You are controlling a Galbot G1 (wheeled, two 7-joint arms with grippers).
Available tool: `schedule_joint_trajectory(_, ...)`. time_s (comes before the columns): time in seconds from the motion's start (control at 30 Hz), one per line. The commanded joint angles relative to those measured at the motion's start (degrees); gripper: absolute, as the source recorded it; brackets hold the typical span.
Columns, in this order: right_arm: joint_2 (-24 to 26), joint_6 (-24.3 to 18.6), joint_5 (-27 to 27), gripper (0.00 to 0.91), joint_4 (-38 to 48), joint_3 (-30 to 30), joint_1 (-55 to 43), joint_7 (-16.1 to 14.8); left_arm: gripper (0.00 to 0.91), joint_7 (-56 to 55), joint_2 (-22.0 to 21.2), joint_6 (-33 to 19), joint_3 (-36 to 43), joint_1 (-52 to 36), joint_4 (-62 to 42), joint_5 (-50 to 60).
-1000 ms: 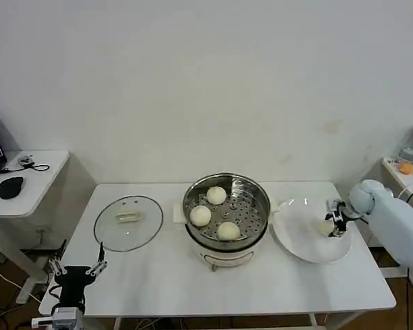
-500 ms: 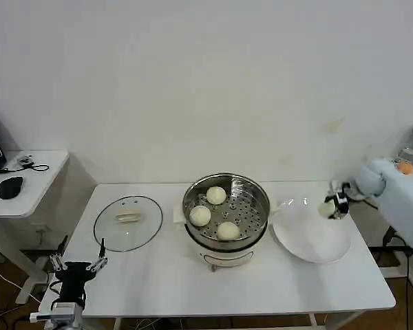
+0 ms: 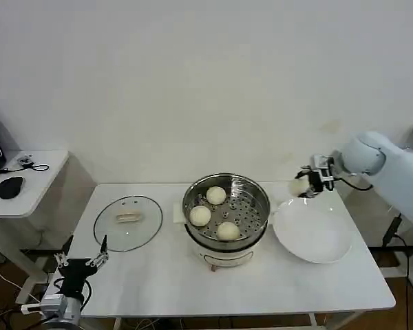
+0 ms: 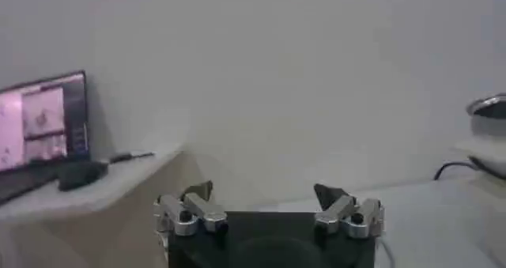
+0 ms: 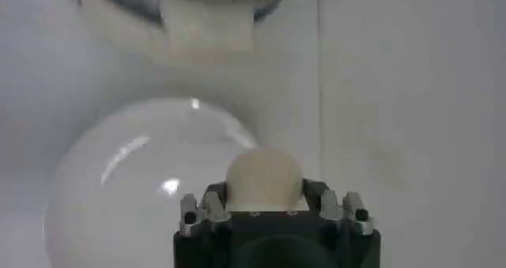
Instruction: Take steamed baozi put them in steamer then cover it.
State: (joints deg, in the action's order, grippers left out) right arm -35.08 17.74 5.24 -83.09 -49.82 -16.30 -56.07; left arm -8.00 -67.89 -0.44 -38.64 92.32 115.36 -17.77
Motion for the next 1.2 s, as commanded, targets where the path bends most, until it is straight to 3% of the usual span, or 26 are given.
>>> schedule_joint_trajectory(0.03,-2.78,7.96,13.17,0.655,-11.50,-9.39,-8.33,4.55,0.907,0.03,3.63,-6.81,1.45,-0.91,-2.50,-14.93)
schedule_joint_trajectory(0.3,-11.17,11.16,16.05,0.655,-6.94,-11.12,-7.87,7.86,0.907,-0.93,3.05,-8.05,1.82,-1.06,-2.29,-10.84)
schedule_joint_trajectory(0.5,-15.55,11.82,15.71,0.655,-0.86,-11.97,-6.63,8.10,0.907,-1.20,3.56,-8.37,1.80,-0.64,-2.13,-10.41)
schedule_joint_trajectory(0.87,-16.97,11.51,9.71,0.655,3.16,-14.11,-5.97,6.63,0.907,-1.43,4.10,-8.67,1.55,-0.47,-2.71,-9.87)
schedule_joint_trajectory(1.2,-17.76,11.62,9.07,0.665,4.25,-14.59,-5.21,6.28,0.907,-1.78,4.26,-8.71,1.37,-0.46,-2.68,-9.30)
